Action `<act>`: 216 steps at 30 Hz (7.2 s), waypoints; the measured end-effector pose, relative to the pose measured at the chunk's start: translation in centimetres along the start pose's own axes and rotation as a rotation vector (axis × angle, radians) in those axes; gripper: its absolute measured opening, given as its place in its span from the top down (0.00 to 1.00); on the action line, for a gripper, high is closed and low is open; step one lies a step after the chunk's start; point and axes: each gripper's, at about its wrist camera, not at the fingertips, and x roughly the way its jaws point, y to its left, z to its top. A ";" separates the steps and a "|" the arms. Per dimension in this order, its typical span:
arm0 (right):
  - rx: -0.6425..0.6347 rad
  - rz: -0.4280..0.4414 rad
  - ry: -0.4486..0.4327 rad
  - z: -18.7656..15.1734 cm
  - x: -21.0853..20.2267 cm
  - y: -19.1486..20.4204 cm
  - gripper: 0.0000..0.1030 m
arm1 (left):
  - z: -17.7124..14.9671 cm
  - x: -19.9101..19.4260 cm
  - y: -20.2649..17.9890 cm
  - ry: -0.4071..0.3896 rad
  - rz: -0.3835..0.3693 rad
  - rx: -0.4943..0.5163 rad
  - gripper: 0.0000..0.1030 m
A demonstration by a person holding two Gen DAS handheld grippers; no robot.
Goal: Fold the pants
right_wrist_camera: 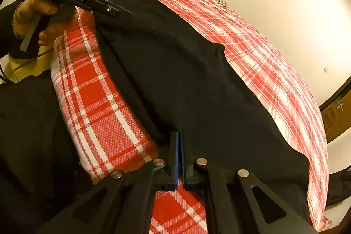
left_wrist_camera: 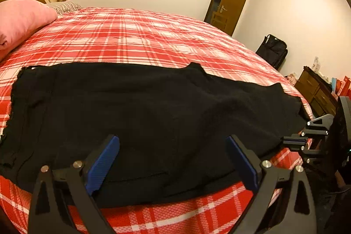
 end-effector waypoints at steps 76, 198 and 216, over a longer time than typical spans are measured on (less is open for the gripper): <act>1.326 -0.372 0.200 -33.1 -10.9 -32.6 0.40 | -0.2 8.6 -22.1 0.164 -0.218 0.591 0.42; 0.483 0.309 0.002 7.0 6.6 -13.8 0.39 | -0.3 -0.1 1.1 -0.017 0.164 0.177 0.16; 0.590 0.263 0.040 12.8 14.6 -14.2 0.50 | 1.8 -5.8 8.6 -0.122 0.370 0.042 0.13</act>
